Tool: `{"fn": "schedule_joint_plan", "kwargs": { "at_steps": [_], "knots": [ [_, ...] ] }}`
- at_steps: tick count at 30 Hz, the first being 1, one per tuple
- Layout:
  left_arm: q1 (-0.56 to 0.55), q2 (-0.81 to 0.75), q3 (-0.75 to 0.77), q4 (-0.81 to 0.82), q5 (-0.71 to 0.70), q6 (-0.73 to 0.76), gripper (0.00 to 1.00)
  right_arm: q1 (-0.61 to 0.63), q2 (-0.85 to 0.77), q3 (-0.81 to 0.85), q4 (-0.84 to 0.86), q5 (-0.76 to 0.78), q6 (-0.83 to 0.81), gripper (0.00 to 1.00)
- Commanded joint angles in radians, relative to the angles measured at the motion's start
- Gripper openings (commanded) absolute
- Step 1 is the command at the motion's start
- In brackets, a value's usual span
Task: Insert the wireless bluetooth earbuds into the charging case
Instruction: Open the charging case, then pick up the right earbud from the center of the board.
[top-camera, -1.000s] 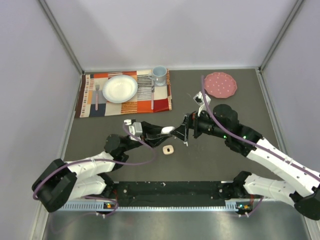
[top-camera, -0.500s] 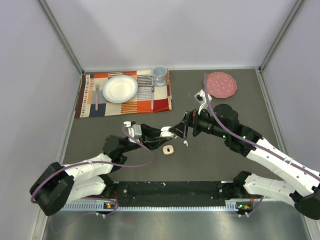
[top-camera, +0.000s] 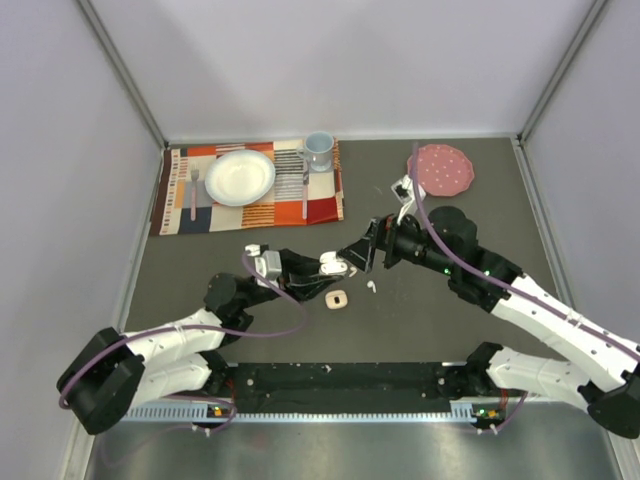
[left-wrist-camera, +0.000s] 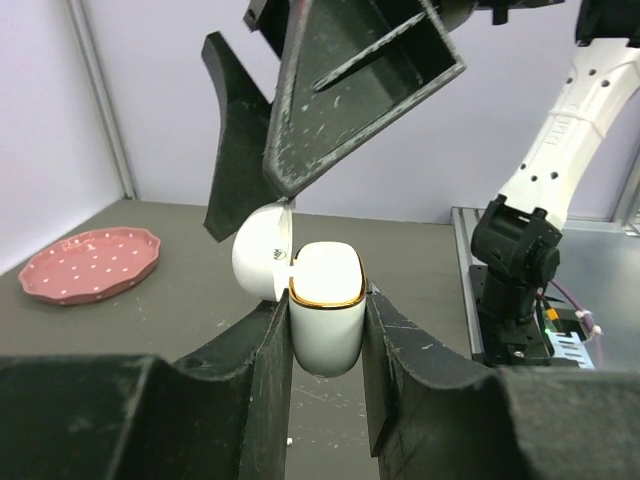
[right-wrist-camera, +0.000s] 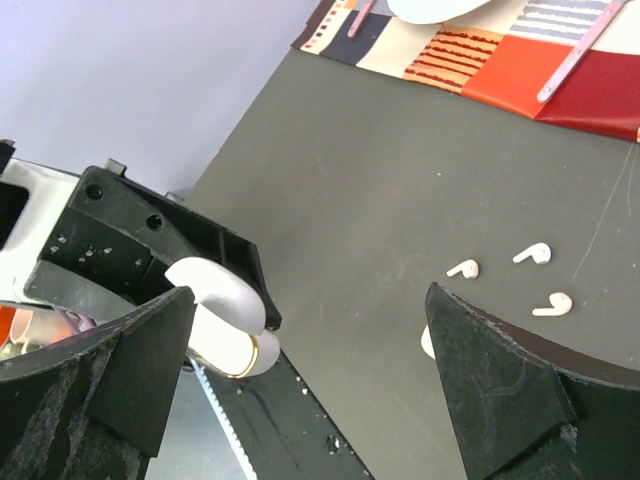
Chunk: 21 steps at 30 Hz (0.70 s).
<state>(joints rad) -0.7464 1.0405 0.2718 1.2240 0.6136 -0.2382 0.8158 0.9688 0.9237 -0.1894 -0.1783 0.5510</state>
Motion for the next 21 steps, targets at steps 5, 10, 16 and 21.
{"fn": "schedule_joint_plan", "kwargs": {
  "at_steps": [5, 10, 16, 21],
  "knots": [
    [-0.004, -0.011, -0.048, 0.022, -0.132, 0.019, 0.00, 0.000, -0.074, 0.018, 0.076, 0.008, 0.013, 0.99],
    [-0.004, -0.019, -0.065, 0.028, -0.163, 0.022, 0.00, 0.000, -0.107, 0.021, 0.023, 0.114, 0.020, 0.99],
    [-0.004, -0.108, -0.094, -0.058, -0.198, 0.065, 0.00, -0.059, -0.107, 0.018, -0.205, 0.390, 0.056, 0.99],
    [-0.004, -0.244, -0.115, -0.171, -0.218, 0.080, 0.00, -0.142, -0.030, -0.020, -0.321, 0.352, 0.014, 0.99]
  ]
}}
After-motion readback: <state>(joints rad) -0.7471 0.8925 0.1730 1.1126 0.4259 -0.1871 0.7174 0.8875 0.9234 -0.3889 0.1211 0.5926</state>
